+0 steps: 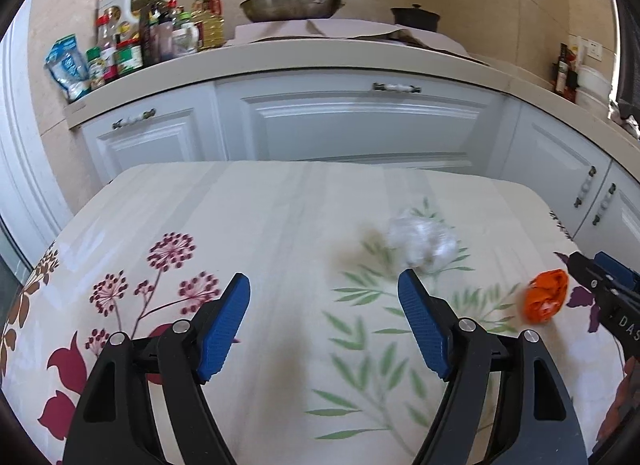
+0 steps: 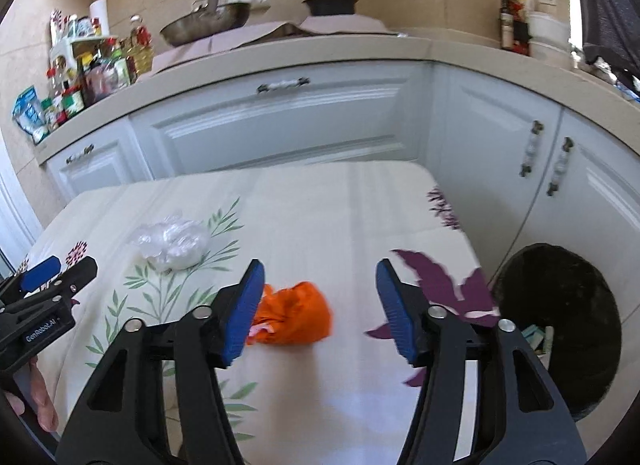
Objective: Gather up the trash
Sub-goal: 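Move both tools back over the table, then grasp the orange bag with the right tool while the left tool grasps the clear plastic bag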
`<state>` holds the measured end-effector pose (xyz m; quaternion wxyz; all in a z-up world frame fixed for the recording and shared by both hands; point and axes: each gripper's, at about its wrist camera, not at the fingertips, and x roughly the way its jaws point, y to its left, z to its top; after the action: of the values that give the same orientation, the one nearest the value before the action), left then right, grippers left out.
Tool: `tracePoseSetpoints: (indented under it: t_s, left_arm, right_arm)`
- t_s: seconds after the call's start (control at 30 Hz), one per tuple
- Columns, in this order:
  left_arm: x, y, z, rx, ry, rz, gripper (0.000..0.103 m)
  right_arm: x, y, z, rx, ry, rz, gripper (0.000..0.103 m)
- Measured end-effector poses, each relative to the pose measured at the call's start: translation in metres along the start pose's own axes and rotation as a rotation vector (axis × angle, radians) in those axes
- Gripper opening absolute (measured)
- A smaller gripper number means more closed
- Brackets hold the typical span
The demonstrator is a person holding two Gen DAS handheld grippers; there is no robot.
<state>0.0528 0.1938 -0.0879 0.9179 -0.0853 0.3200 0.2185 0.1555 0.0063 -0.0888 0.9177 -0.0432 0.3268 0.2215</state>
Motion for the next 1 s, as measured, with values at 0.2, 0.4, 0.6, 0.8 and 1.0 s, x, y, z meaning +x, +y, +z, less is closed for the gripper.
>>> tracePoseSetpoints:
  t_s: [0.2,0.4,0.6,0.8,1.0]
  left_arm:
    - [0.006,0.016,-0.002,-0.022,0.018,0.007,0.075]
    - [0.011,0.018,-0.003,-0.023,0.032,-0.011,0.076]
    - [0.014,0.013,-0.003,-0.015,0.042,-0.026,0.076]
    - [0.013,0.002,-0.003,-0.002,0.043,-0.039,0.076]
    - [0.014,-0.010,-0.001,0.014,0.044,-0.050,0.077]
  right_arm:
    - [0.020,0.011,-0.002,-0.009,0.063,-0.002,0.063]
    - [0.034,0.010,-0.004,0.005,0.129,-0.020,0.063]
    - [0.041,0.004,-0.008,0.021,0.168,-0.002,0.058]
    - [0.041,0.002,-0.007,0.019,0.170,0.014,0.047]
    - [0.036,-0.003,-0.004,0.006,0.142,-0.001,0.047]
